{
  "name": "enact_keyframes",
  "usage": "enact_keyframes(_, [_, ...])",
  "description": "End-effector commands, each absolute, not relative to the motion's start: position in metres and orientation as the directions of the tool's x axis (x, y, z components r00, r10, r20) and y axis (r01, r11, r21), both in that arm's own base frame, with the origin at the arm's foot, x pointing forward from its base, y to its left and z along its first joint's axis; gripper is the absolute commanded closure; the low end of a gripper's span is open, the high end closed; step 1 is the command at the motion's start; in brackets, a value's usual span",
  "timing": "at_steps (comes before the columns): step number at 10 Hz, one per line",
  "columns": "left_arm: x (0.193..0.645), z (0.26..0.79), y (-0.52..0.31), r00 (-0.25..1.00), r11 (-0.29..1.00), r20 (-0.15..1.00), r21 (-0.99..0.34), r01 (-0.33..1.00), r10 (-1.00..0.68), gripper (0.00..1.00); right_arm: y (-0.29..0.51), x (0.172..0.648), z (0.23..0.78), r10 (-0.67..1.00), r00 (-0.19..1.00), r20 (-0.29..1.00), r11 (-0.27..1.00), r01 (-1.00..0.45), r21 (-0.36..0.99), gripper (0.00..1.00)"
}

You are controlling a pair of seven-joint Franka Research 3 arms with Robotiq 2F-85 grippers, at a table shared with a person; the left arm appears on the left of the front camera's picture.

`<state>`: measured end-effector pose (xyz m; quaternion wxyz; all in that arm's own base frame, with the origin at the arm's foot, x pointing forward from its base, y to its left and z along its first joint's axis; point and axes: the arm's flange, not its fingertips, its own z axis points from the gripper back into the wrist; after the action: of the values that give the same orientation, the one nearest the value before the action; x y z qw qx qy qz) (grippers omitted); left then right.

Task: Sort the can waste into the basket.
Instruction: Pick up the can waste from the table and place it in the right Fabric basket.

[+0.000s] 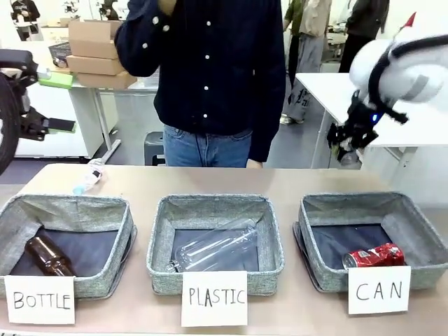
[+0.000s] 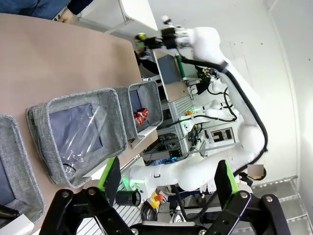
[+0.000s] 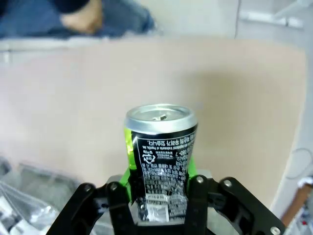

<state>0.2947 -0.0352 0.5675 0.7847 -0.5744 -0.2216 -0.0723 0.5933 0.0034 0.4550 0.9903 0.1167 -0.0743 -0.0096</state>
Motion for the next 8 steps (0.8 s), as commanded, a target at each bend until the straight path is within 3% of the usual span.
enact_keyframes(1, [0.295, 0.569, -0.034, 0.888, 0.307, 0.437, -0.873, 0.379, 0.145, 0.00, 0.016, 0.508, 0.502, 0.086, 0.995, 0.053, 0.951, -0.098, 0.294, 1.00])
enact_keyframes(2, [0.295, 0.569, -0.034, 0.888, 0.307, 0.437, -0.873, 0.379, 0.145, 0.00, 0.024, 0.466, 0.510, 0.268, 0.964, 0.005, 0.913, -0.255, 0.317, 1.00])
enact_keyframes(5, [0.295, 0.569, -0.034, 0.888, 0.307, 0.437, -0.873, 0.379, 0.145, 0.00, 0.037, 0.393, 0.497, 0.637, 0.770, 0.038, 0.743, -0.626, 0.234, 1.00])
enact_keyframes(8, [0.295, 0.569, -0.034, 0.888, 0.307, 0.437, -0.873, 0.379, 0.145, 0.00, 0.032, 0.376, 0.491, 0.842, 0.538, 0.026, 0.503, -0.803, 0.320, 1.00])
